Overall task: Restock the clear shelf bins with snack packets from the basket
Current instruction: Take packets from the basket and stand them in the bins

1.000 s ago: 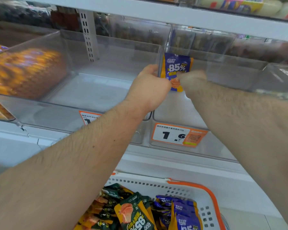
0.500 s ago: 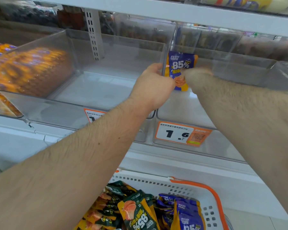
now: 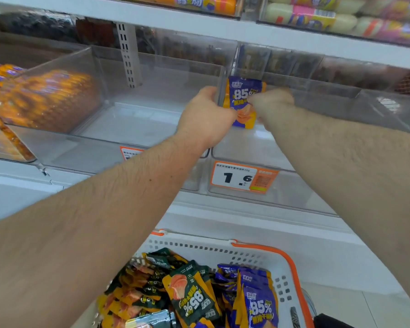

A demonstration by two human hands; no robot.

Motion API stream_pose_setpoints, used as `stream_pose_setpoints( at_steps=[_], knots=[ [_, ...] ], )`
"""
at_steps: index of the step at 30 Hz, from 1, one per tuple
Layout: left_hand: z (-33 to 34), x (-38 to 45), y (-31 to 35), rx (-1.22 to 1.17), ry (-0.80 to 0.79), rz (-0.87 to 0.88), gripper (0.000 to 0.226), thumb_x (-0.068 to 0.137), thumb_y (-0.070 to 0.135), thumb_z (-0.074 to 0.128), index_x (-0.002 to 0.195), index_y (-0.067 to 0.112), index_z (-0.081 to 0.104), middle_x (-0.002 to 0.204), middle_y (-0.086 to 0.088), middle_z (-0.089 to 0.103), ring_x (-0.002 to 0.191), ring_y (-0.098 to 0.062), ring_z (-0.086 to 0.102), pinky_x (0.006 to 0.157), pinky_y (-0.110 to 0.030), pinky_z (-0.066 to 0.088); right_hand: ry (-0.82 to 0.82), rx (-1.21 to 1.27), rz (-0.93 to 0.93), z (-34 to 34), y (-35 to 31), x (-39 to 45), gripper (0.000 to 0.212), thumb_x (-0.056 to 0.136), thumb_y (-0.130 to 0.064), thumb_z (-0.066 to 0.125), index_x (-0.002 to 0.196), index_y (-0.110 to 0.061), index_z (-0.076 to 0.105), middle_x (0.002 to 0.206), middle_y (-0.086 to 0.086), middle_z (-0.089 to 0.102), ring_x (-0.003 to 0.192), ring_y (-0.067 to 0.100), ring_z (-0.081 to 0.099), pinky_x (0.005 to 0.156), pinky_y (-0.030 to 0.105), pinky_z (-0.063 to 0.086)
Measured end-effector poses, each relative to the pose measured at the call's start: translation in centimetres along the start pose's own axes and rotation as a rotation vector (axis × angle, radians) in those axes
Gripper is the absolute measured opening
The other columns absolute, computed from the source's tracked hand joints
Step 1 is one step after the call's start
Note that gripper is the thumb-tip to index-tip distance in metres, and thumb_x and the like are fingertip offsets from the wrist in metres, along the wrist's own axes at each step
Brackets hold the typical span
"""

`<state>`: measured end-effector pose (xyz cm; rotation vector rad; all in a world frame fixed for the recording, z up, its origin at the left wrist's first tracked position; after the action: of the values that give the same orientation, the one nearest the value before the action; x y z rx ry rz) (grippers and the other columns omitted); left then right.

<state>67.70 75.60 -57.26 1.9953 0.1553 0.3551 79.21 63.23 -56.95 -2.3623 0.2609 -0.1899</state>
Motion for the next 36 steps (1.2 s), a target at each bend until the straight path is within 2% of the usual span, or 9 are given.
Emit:
stream_pose_setpoints(
  at_steps=[3,7,13,16,20,23,26,30,36],
  knots=[
    [-0.7,-0.8,0.8,0.274,0.111,0.116,0.051,0.083,0.032,0.063,0.13,0.018,0.05,0.129,-0.001,0.056,0.114,-0.023,0.054,0.095,-0.035,0.044,0.132,0.02,-0.124,-2.0,-0.1,-3.1,0.024,0.086,-0.028,0.065,0.104,-0.013,0.067,0.11,0.008,0.068,0.095,0.024,0.064,0.068,0.026,0.044],
    [-0.8,-4.6,2.3,0.504,0.187,0.397,0.046,0.08,0.026,0.056,0.125,0.022,0.055,0.126,-0.001,0.057,0.118,-0.026,0.052,0.092,-0.039,0.036,0.168,0.007,-0.324,-3.9,0.4,-10.3,0.009,0.078,-0.023,0.055,0.073,-0.02,0.061,0.081,0.0,0.065,0.08,0.025,0.058,0.065,0.026,0.039],
    [0.9,-13.8,-2.0,0.277,0.16,0.687,0.046,0.061,0.011,0.056,0.105,0.009,0.065,0.106,-0.009,0.062,0.094,-0.033,0.062,0.077,-0.045,0.05,0.073,-0.067,-0.524,-3.7,5.2,-18.3,0.01,0.074,-0.021,0.055,0.064,-0.019,0.053,0.06,-0.003,0.049,0.069,0.023,0.051,0.059,0.032,0.04],
    [2.0,-17.4,-6.5,0.226,0.04,0.574,0.043,0.068,0.016,0.054,0.108,0.006,0.064,0.11,-0.011,0.061,0.096,-0.031,0.06,0.08,-0.041,0.05,-0.141,-0.124,-0.626,-0.8,9.2,-20.7,0.026,0.076,-0.021,0.059,0.055,-0.022,0.042,0.055,-0.005,0.045,0.066,0.024,0.052,0.055,0.033,0.038],
    [3.4,-21.4,-13.3,0.342,-0.372,0.134,0.031,0.079,0.011,0.061,0.109,0.021,0.061,0.115,0.001,0.055,0.096,-0.017,0.055,0.084,-0.034,0.048,-0.832,-0.6,-0.629,4.4,15.3,-22.6,0.011,0.083,-0.027,0.066,0.077,-0.025,0.057,0.074,-0.005,0.058,0.079,0.021,0.061,0.064,0.032,0.047],
    [4.1,-24.0,-16.6,0.407,-0.601,-0.1,0.03,0.084,0.012,0.059,0.111,0.028,0.058,0.114,0.006,0.055,0.097,-0.013,0.054,0.084,-0.031,0.048,-1.179,-0.896,-0.657,7.3,19.6,-24.7,0.026,0.089,-0.029,0.062,0.069,-0.014,0.055,0.061,0.003,0.053,0.057,0.022,0.049,0.056,0.032,0.043],
    [4.5,-25.5,-18.4,0.397,-0.636,-0.198,0.03,0.089,0.013,0.057,0.118,0.022,0.058,0.107,0.007,0.053,0.088,-0.01,0.053,0.072,-0.024,0.043,-1.275,-1.045,-0.66,9.5,22.5,-26.4,0.029,0.094,-0.033,0.061,0.077,-0.011,0.052,0.062,0.004,0.046,0.058,0.023,0.042,0.056,0.034,0.036],
    [4.7,-26.3,-19.5,0.395,-0.649,-0.274,0.029,0.091,0.014,0.057,0.12,0.019,0.058,0.116,0.004,0.056,0.102,-0.016,0.057,0.08,-0.029,0.046,-1.318,-1.094,-0.554,11.1,24.4,-27.8,0.04,0.093,-0.049,0.06,0.092,-0.009,0.06,0.067,0.004,0.05,0.059,0.02,0.045,0.059,0.034,0.039],
    [4.9,-27.3,-20.2,0.43,-0.703,-0.309,0.03,0.09,0.014,0.056,0.12,0.02,0.058,0.117,0.002,0.058,0.099,-0.014,0.055,0.08,-0.027,0.046,-1.16,-0.992,-0.541,11.4,27.5,-29.9,0.06,0.076,-0.059,0.073,0.106,-0.011,0.056,0.081,0.001,0.06,0.073,0.022,0.058,0.058,0.035,0.048]
  ],
)
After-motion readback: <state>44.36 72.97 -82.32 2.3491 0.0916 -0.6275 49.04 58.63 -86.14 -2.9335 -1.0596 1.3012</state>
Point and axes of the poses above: each hand's wrist, its own x-axis towards the middle knuckle, its own z-axis out of the palm, y = z × x, the point moved 2 cm from there along x, towards the middle knuckle
